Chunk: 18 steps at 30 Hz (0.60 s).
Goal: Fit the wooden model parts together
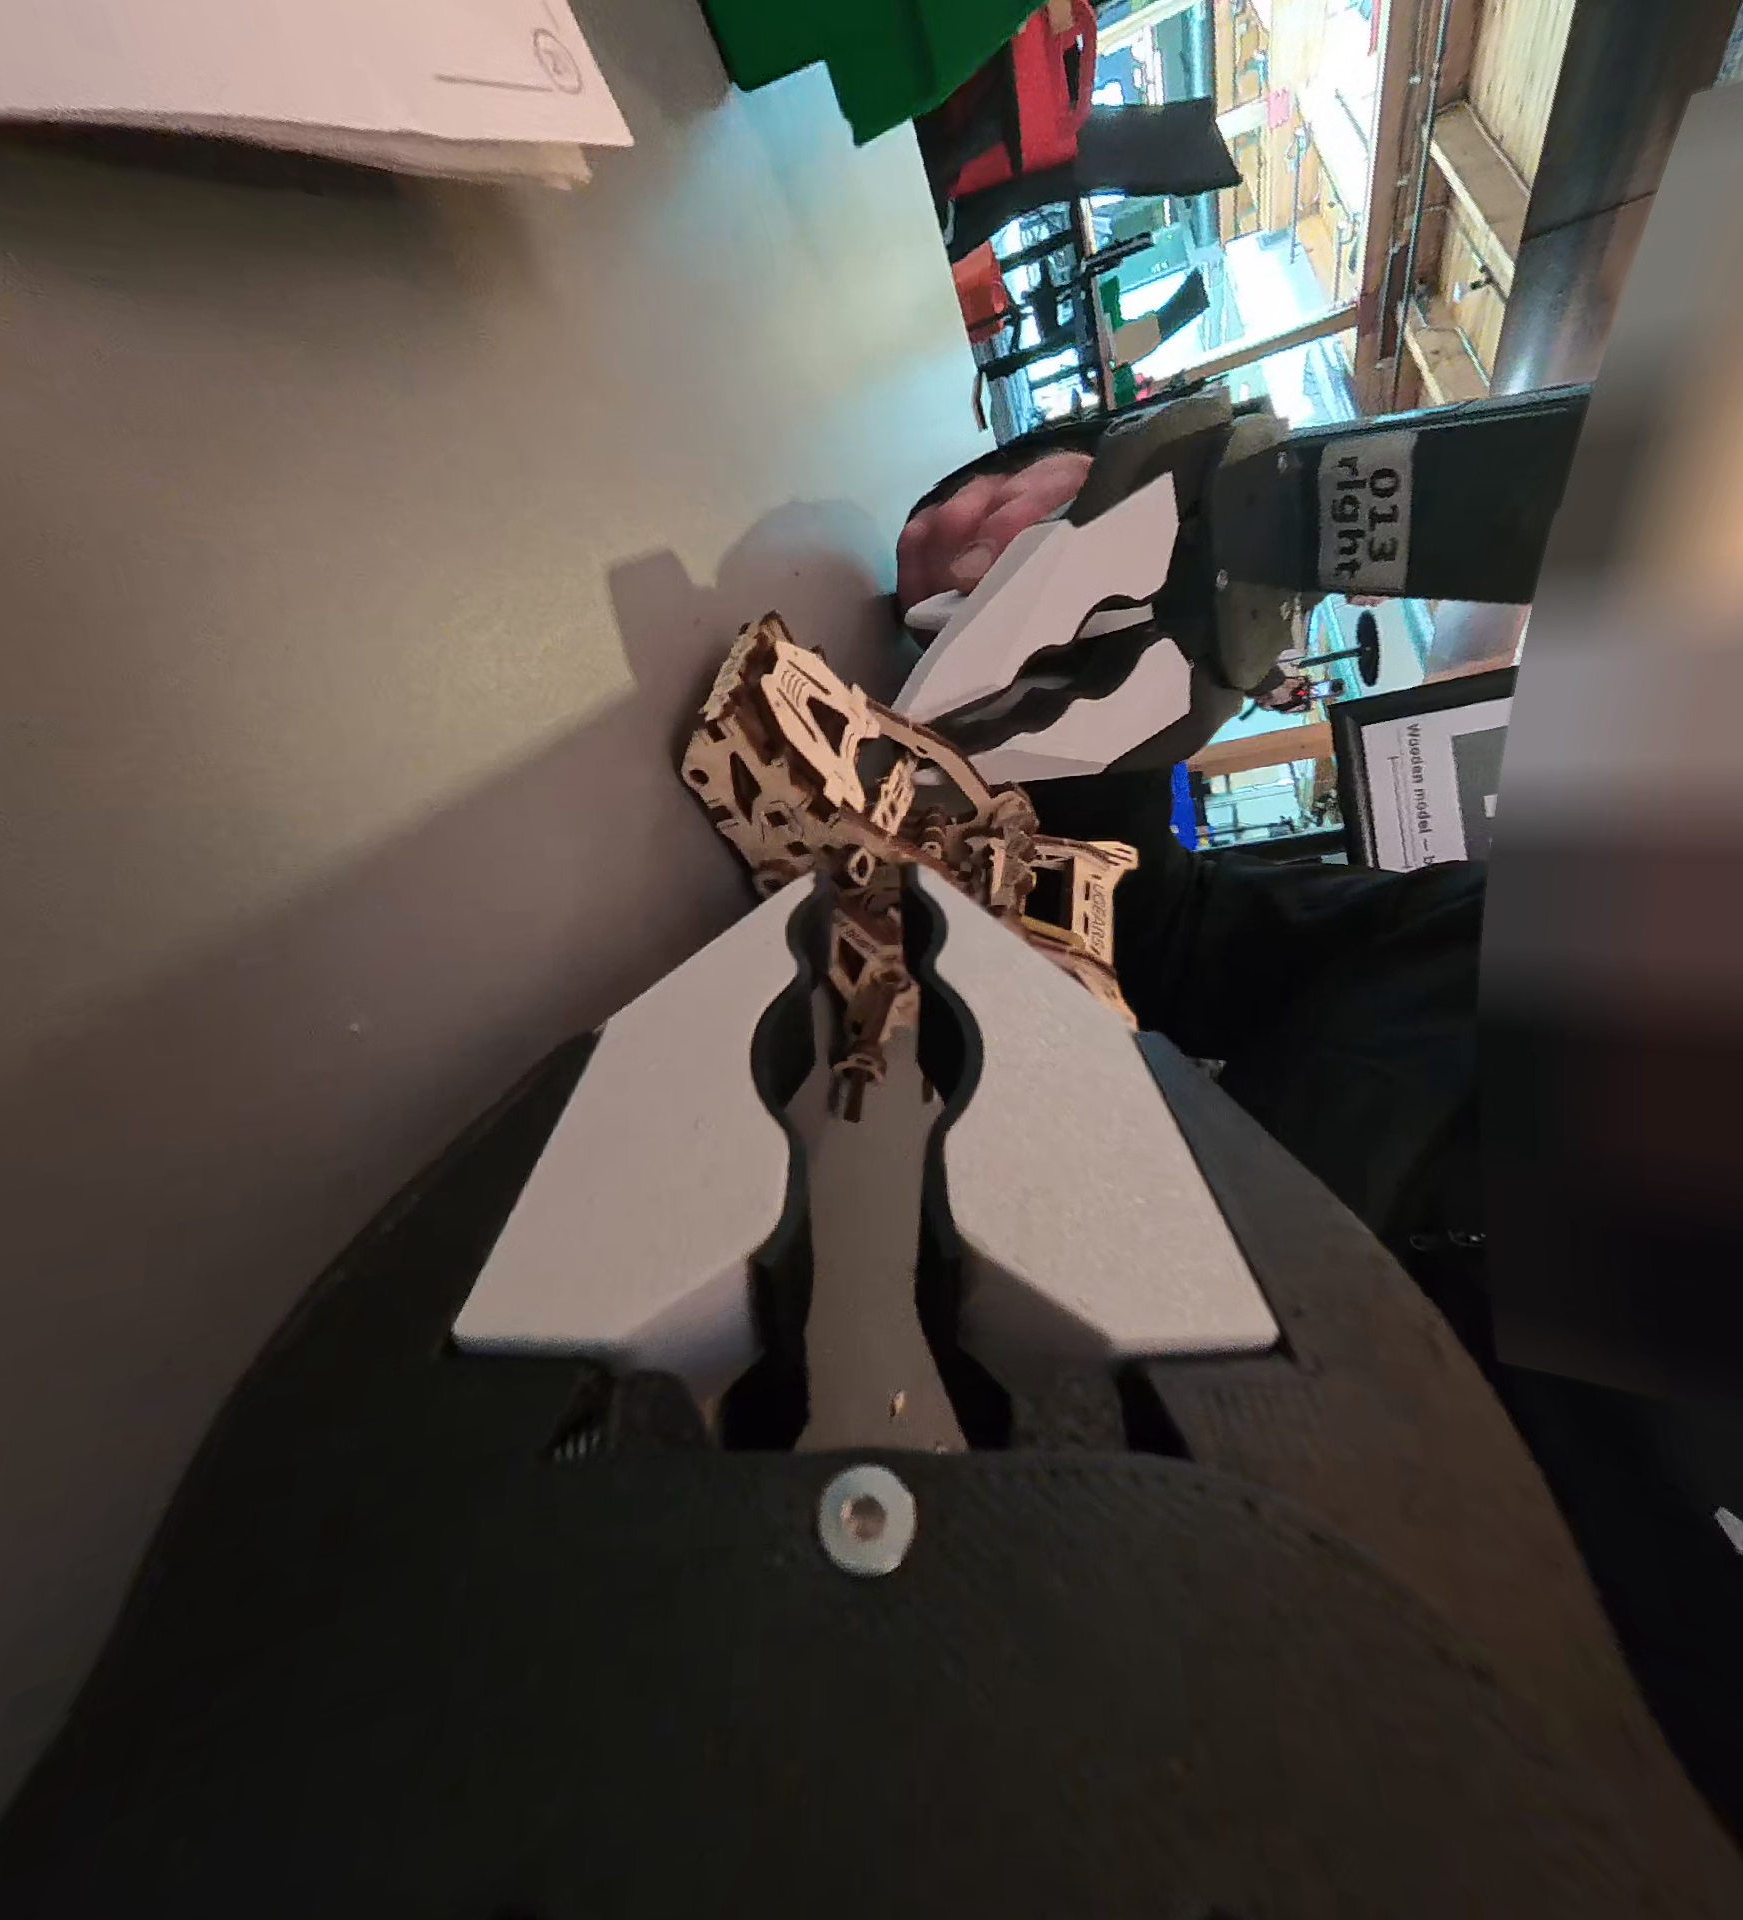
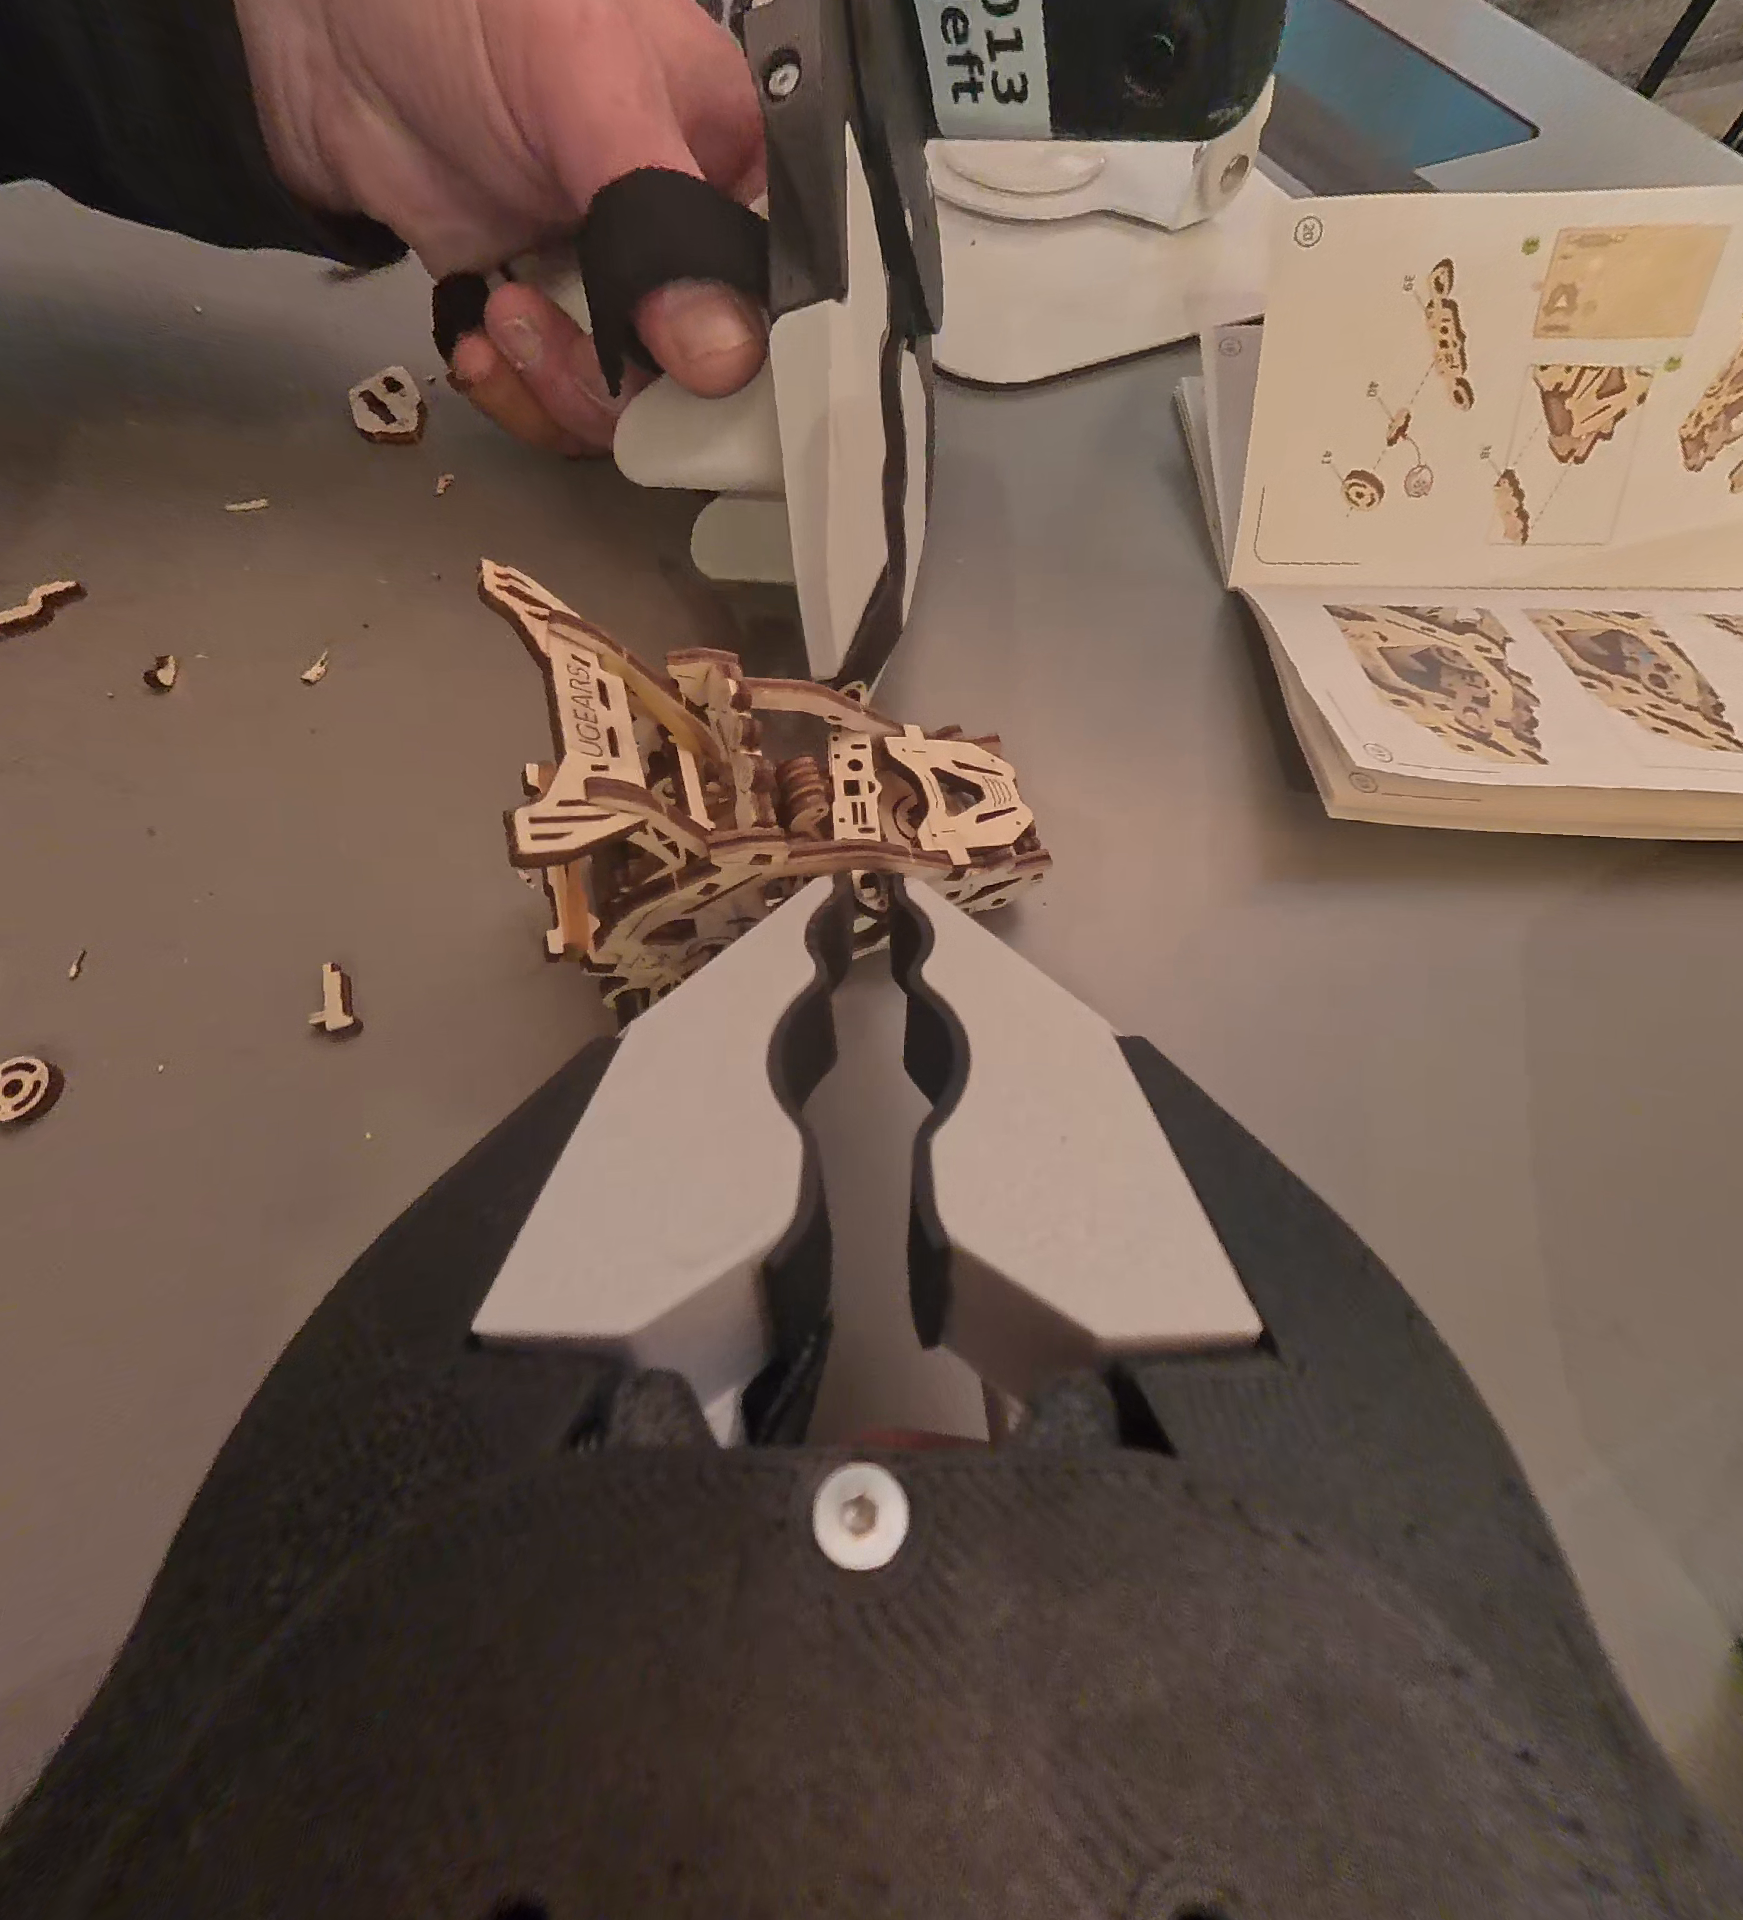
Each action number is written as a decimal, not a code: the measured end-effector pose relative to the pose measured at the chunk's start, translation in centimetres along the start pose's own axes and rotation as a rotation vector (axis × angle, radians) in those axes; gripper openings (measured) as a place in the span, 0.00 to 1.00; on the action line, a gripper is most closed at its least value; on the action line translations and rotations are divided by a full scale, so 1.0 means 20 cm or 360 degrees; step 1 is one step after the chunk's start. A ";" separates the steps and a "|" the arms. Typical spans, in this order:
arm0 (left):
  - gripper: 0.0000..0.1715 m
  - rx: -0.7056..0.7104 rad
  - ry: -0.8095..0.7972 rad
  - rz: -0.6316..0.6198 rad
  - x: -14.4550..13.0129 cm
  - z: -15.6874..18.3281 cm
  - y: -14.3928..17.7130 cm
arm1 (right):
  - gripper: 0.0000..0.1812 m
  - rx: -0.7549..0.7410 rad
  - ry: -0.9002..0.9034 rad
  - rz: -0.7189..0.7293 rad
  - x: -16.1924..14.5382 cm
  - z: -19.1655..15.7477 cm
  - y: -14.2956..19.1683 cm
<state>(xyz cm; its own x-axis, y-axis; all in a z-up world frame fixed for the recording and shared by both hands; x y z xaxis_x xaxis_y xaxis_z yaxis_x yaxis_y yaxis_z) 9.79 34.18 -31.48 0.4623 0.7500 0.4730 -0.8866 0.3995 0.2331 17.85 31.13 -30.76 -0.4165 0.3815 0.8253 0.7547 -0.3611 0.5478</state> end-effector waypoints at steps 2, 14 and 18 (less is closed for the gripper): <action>0.07 -0.0020 0.0004 -0.0020 0.00 0.01 -0.01 | 0.02 -0.0002 0.0012 0.0000 0.00 0.00 0.00; 0.00 0.0062 -0.0084 0.0021 0.01 0.00 -0.02 | 0.09 0.0021 -0.0142 -0.0005 0.00 0.04 0.01; 0.00 0.0122 -0.0174 0.0001 0.00 0.01 -0.02 | 0.07 0.0066 -0.0213 -0.0096 -0.04 0.04 0.00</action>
Point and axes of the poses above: each gripper's, where its closed fingertips meet, y back along the fingers, x out of its top, z = x × y across the jaws, the point moved 3 cm from there along y, back along the fingers, and after that the axes turned 11 degrees about -y, right-handed, at the moved point
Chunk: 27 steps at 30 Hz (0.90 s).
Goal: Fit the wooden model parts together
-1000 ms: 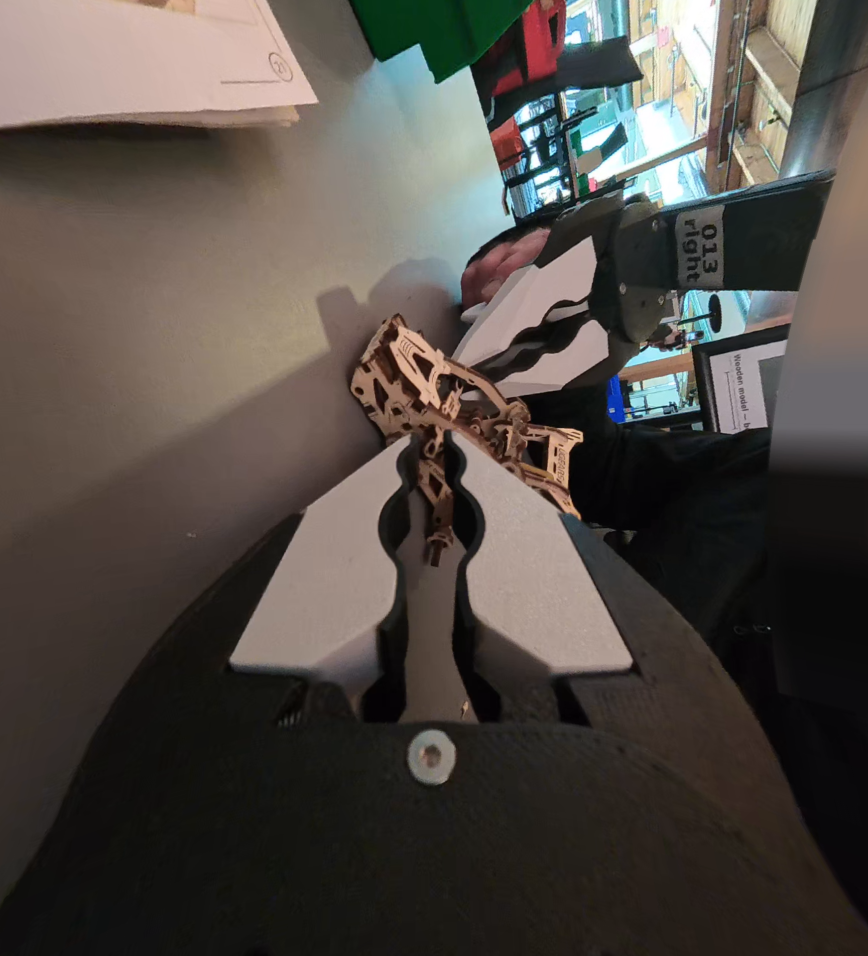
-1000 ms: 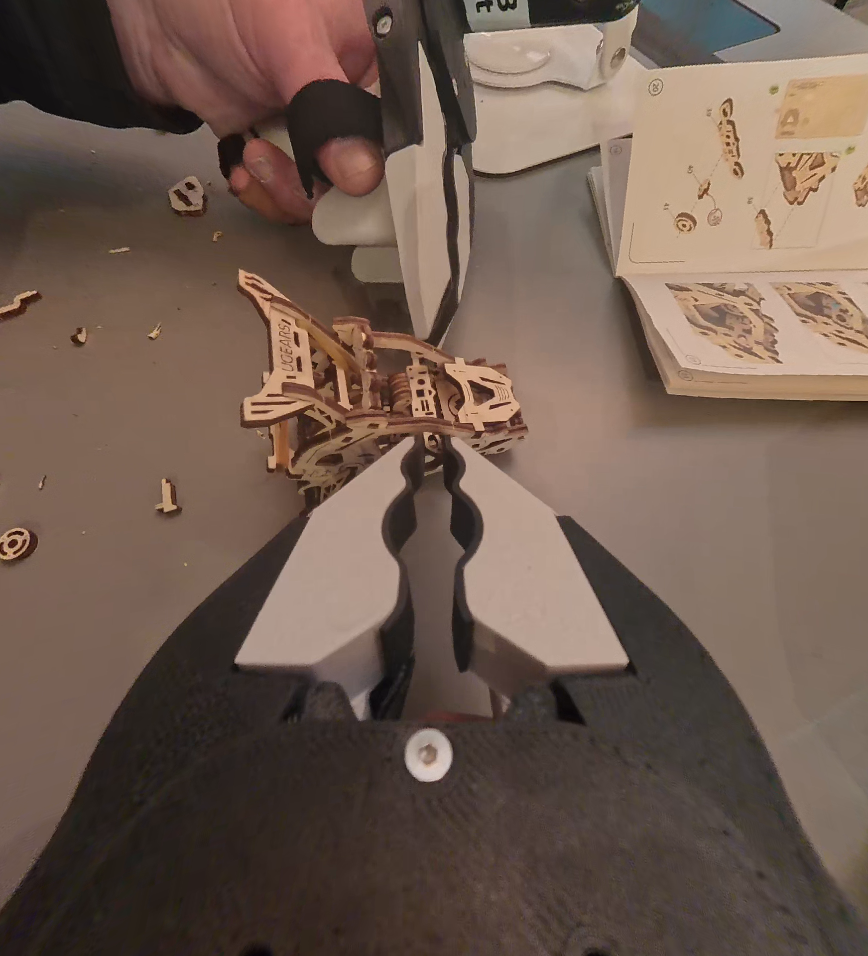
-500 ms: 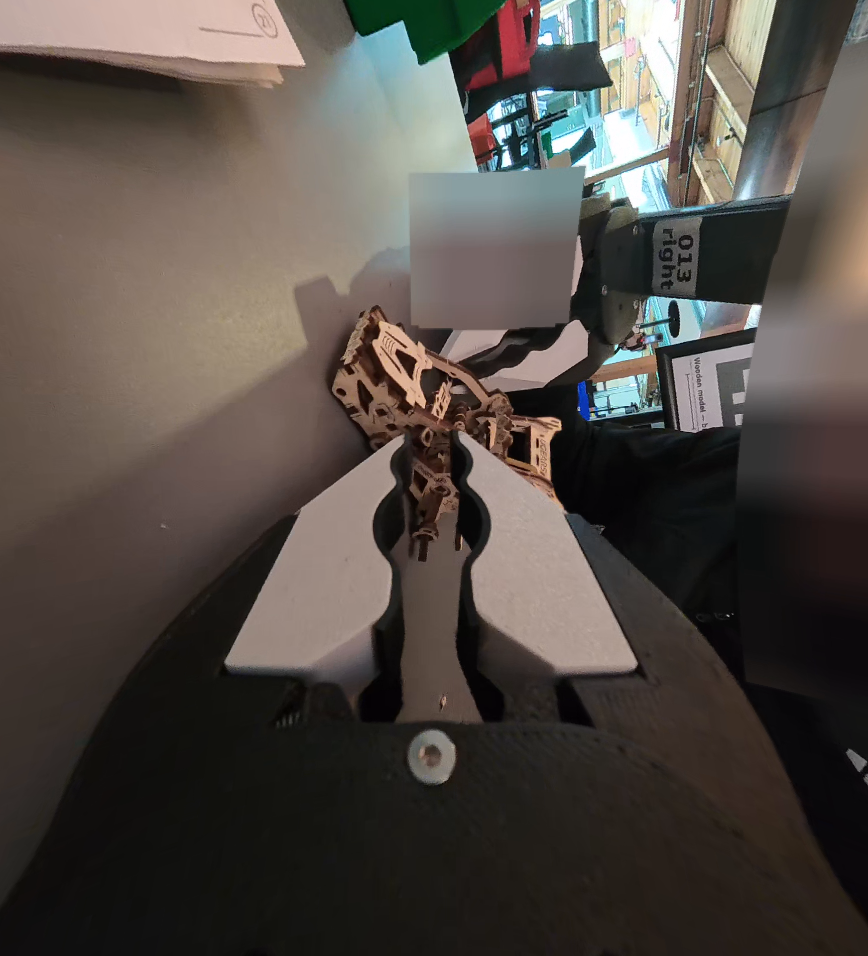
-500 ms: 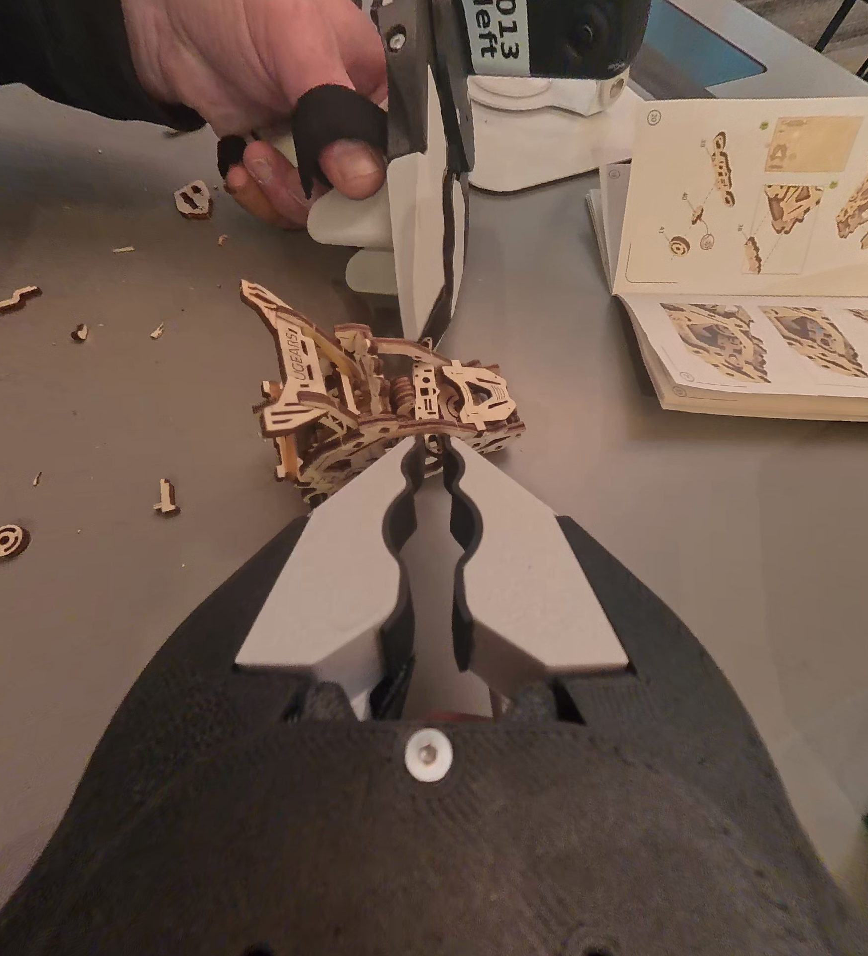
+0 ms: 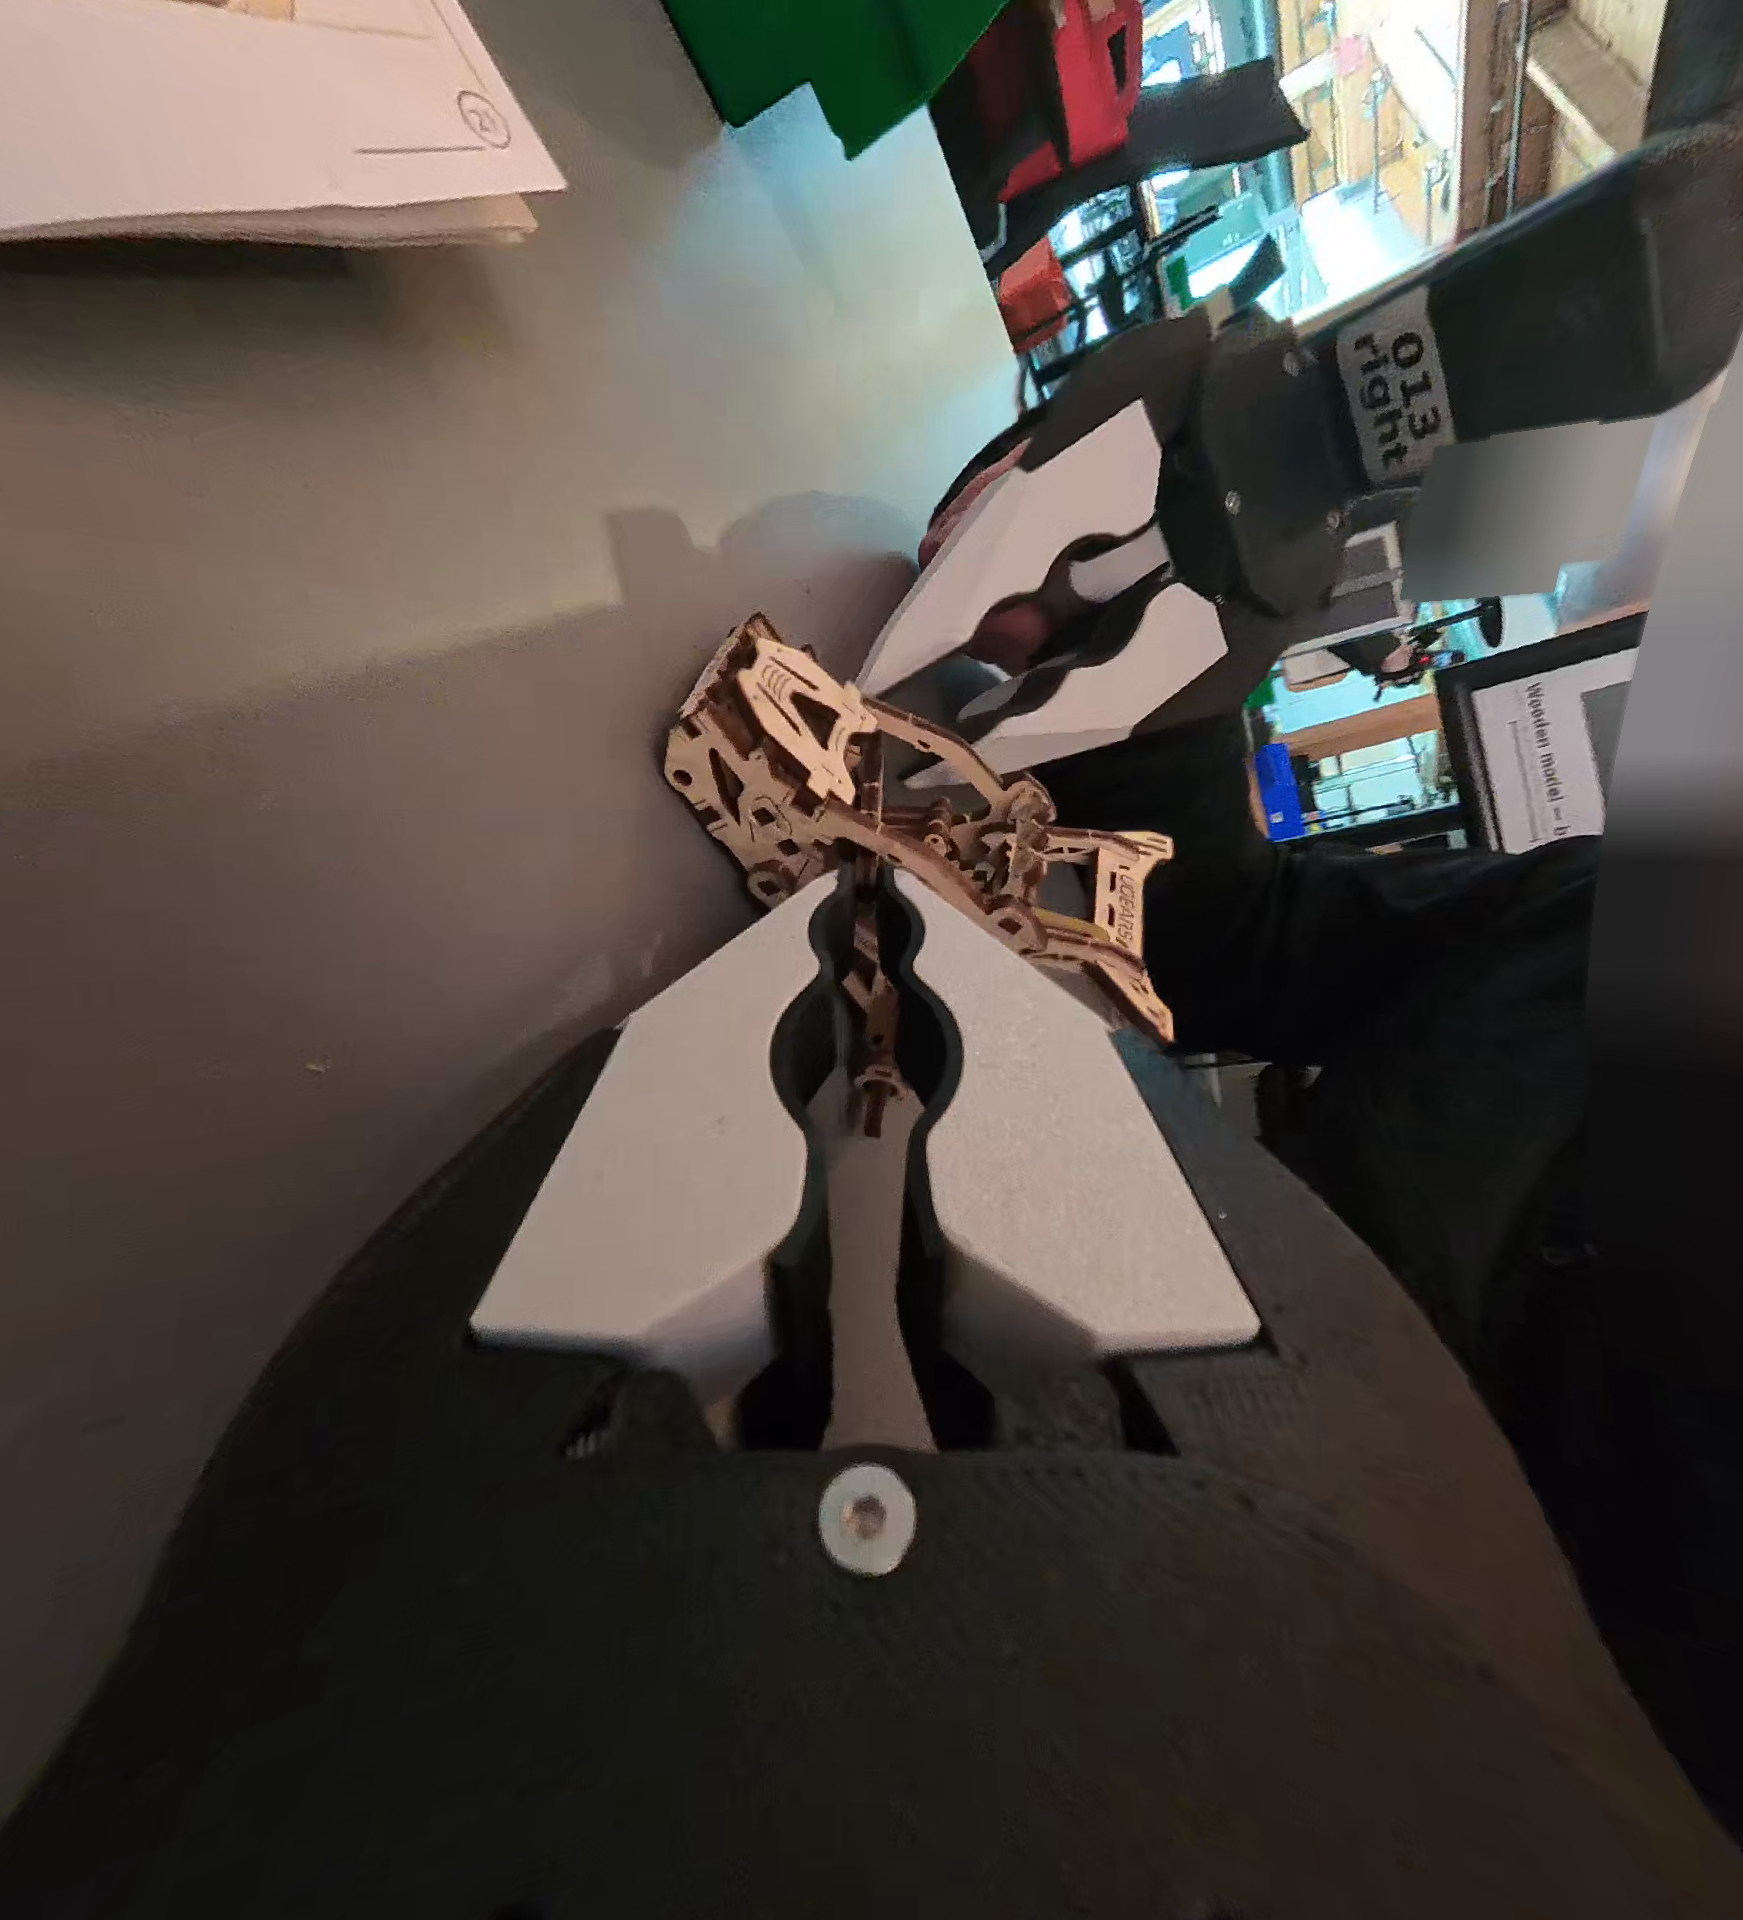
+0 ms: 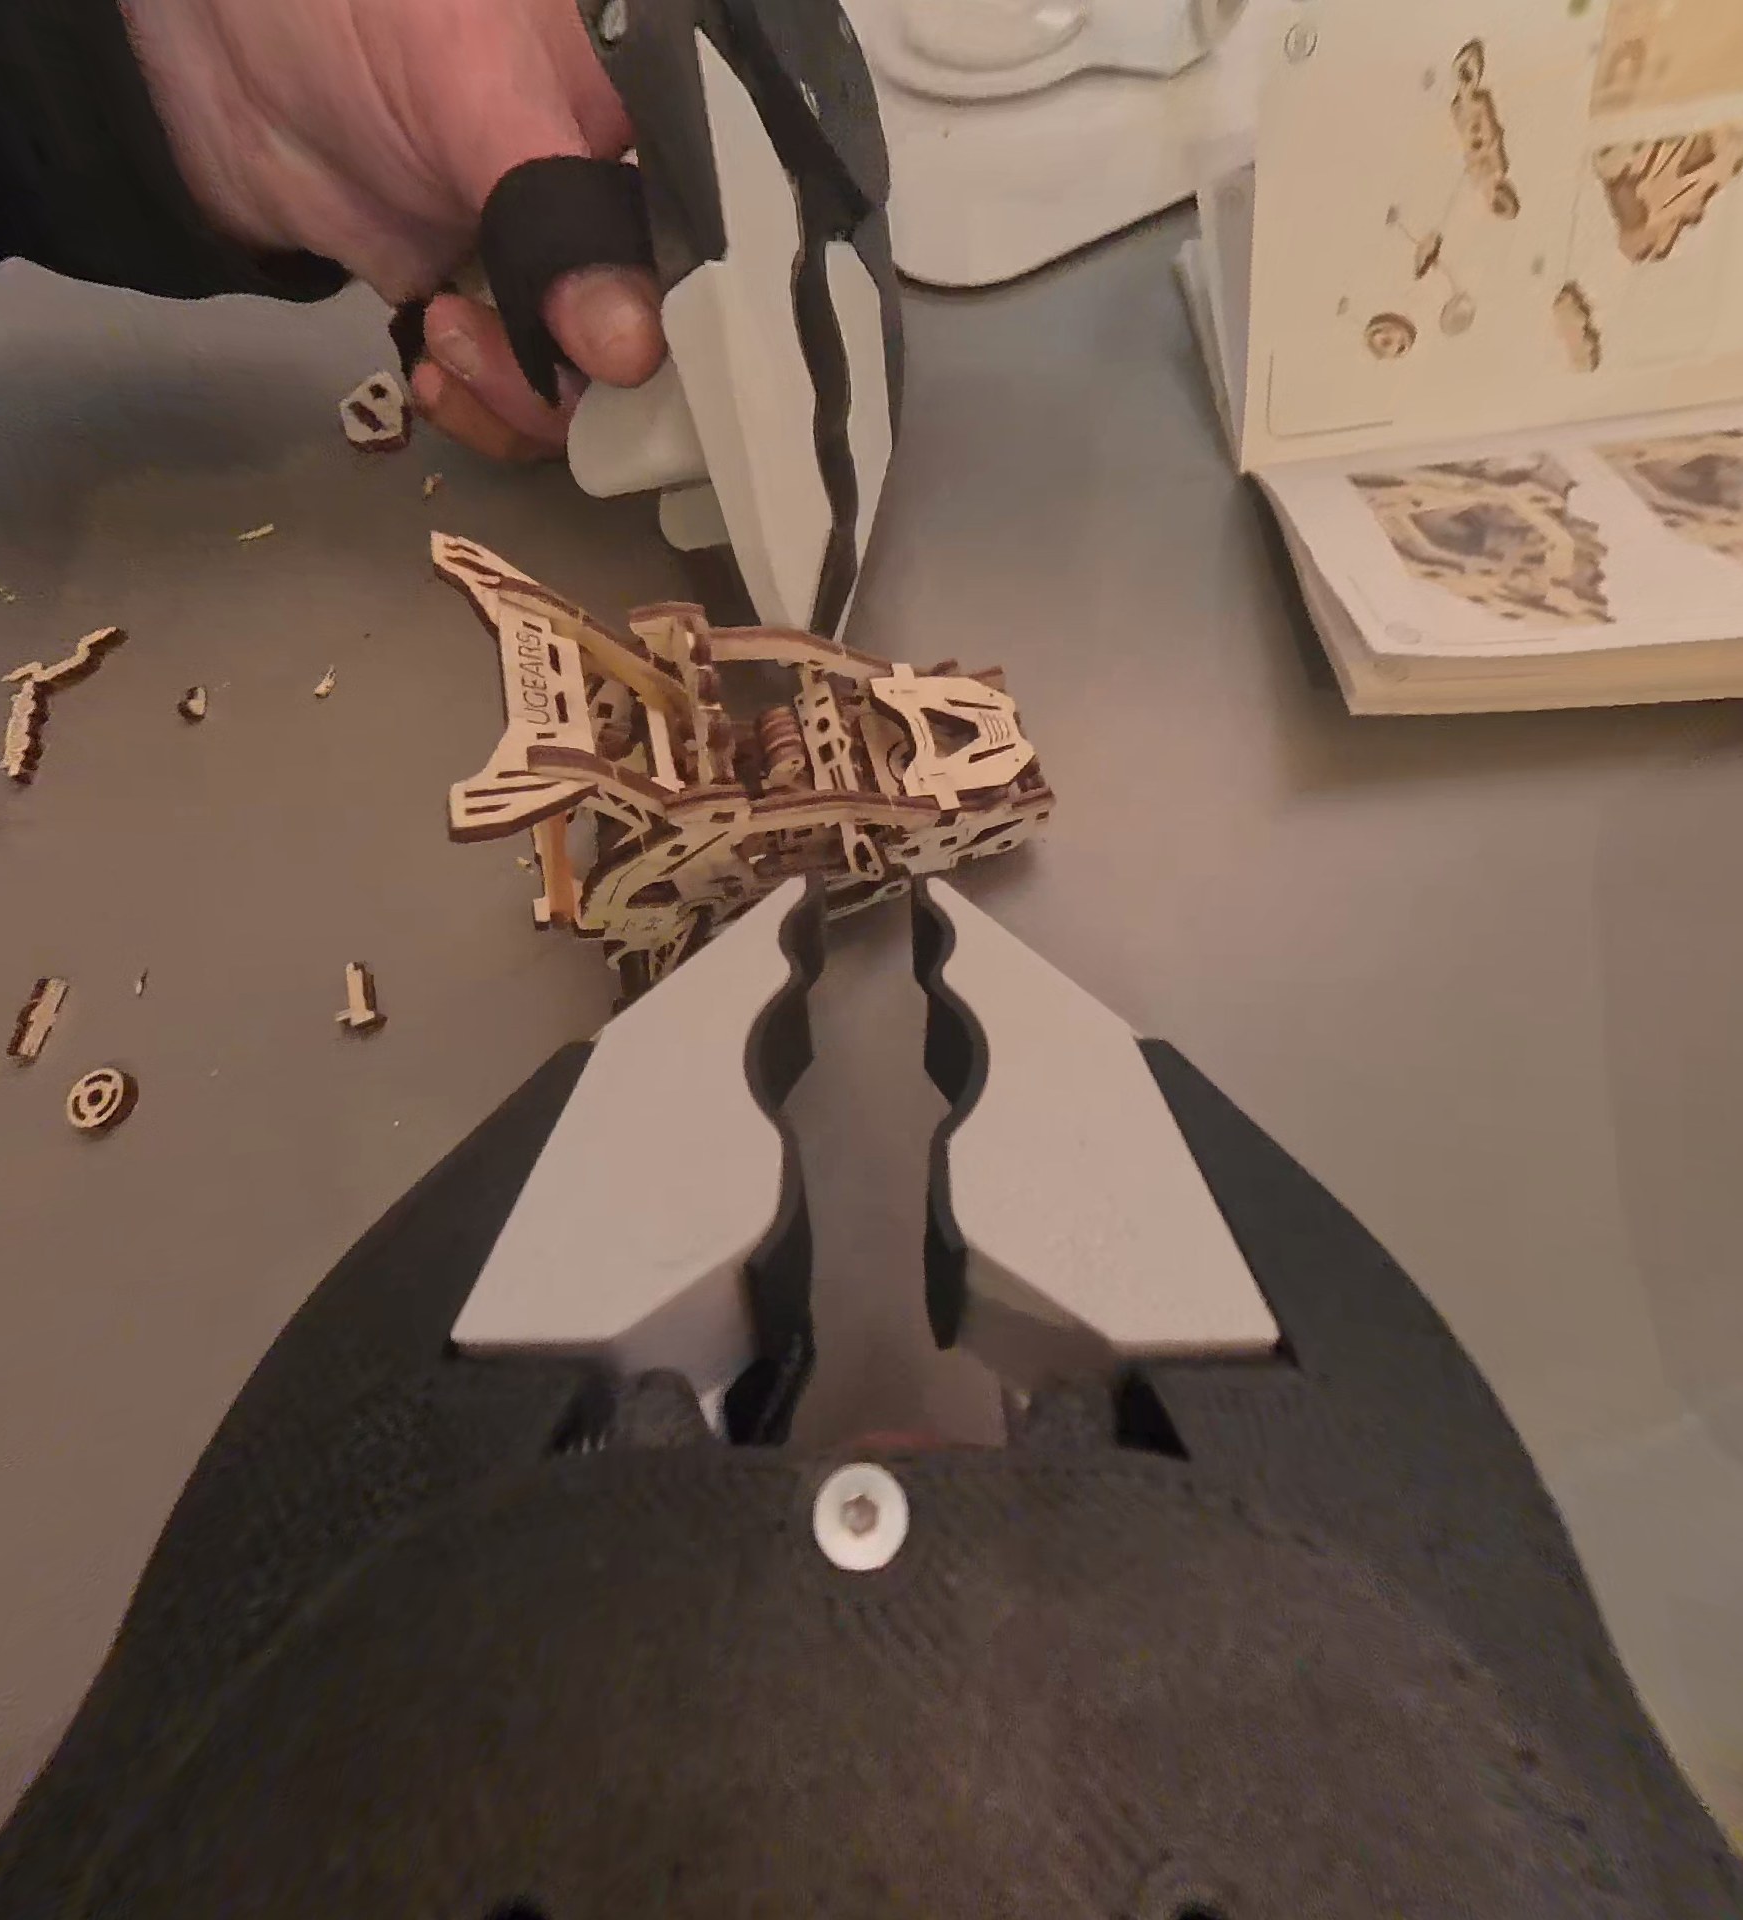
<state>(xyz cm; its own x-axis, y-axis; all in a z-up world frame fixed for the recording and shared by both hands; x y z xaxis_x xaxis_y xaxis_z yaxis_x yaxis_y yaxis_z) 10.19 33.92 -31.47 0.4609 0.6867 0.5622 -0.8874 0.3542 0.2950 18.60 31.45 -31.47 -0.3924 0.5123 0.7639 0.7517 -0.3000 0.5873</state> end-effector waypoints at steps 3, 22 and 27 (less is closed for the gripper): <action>0.00 0.0027 -0.0066 -0.0026 -0.01 0.01 -0.01 | 0.04 0.0048 -0.0085 -0.0080 -0.02 0.01 -0.02; 0.00 0.0209 -0.0431 -0.0133 -0.01 0.02 -0.03 | 0.02 0.0197 -0.0203 -0.0030 0.02 0.02 -0.01; 0.01 0.0297 -0.0522 -0.0157 -0.01 0.01 -0.02 | 0.02 0.0142 -0.0136 -0.0039 0.02 0.02 -0.02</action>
Point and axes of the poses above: each gripper's, where its closed fingertips meet, y back along the fingers, x out of its top, z = x × y across the jaws, the point moved 3 cm from there along y, back along the fingers, and after that the axes turned 11 degrees about -y, right-handed, at the moved point
